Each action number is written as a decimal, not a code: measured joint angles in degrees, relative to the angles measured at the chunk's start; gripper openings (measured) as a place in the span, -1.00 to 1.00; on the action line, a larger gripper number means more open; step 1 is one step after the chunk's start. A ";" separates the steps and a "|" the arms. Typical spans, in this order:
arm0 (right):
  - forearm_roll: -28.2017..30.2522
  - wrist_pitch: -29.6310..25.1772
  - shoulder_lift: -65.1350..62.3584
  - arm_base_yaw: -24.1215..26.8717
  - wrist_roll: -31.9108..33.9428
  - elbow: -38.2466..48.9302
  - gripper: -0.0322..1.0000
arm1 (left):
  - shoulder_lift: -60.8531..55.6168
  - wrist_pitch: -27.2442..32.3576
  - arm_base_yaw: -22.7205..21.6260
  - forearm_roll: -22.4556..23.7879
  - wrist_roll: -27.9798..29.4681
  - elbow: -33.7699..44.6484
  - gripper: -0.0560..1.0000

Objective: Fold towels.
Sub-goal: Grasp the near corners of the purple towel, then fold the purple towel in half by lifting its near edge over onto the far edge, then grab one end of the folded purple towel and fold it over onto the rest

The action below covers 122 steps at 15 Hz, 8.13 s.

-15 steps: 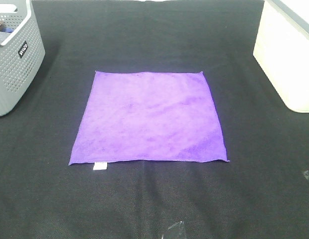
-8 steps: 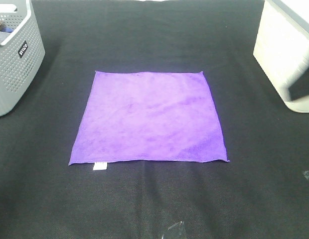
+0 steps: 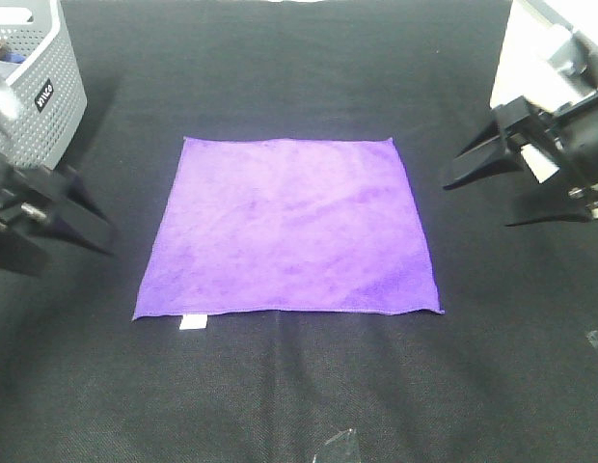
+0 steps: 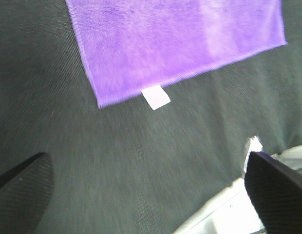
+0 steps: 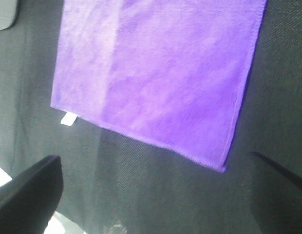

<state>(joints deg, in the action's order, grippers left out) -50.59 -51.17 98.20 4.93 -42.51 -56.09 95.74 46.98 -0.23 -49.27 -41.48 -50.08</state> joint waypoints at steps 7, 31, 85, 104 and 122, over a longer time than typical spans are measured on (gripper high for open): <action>-0.06 -3.44 6.82 0.06 -0.57 -2.01 0.89 | 8.94 -6.76 0.00 -8.25 -11.17 -0.17 0.98; -1.20 0.11 25.50 -6.88 6.02 -8.77 0.52 | 27.27 5.04 6.47 -8.37 -0.74 -14.78 0.68; 40.91 -16.33 28.88 -13.12 29.28 -61.25 0.66 | 36.27 18.39 9.05 21.31 20.11 -67.61 0.97; 39.76 -18.62 18.51 -13.12 33.23 -61.25 0.67 | 50.02 20.45 6.36 17.25 20.51 -69.44 0.97; 40.11 -18.68 -25.78 -13.12 36.04 -21.26 0.67 | 55.12 22.40 13.92 20.63 23.84 -88.35 -0.81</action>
<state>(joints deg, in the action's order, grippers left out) -10.49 -69.84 72.42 -8.19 -6.47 -77.35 150.86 69.39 13.69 -28.65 -17.65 -138.43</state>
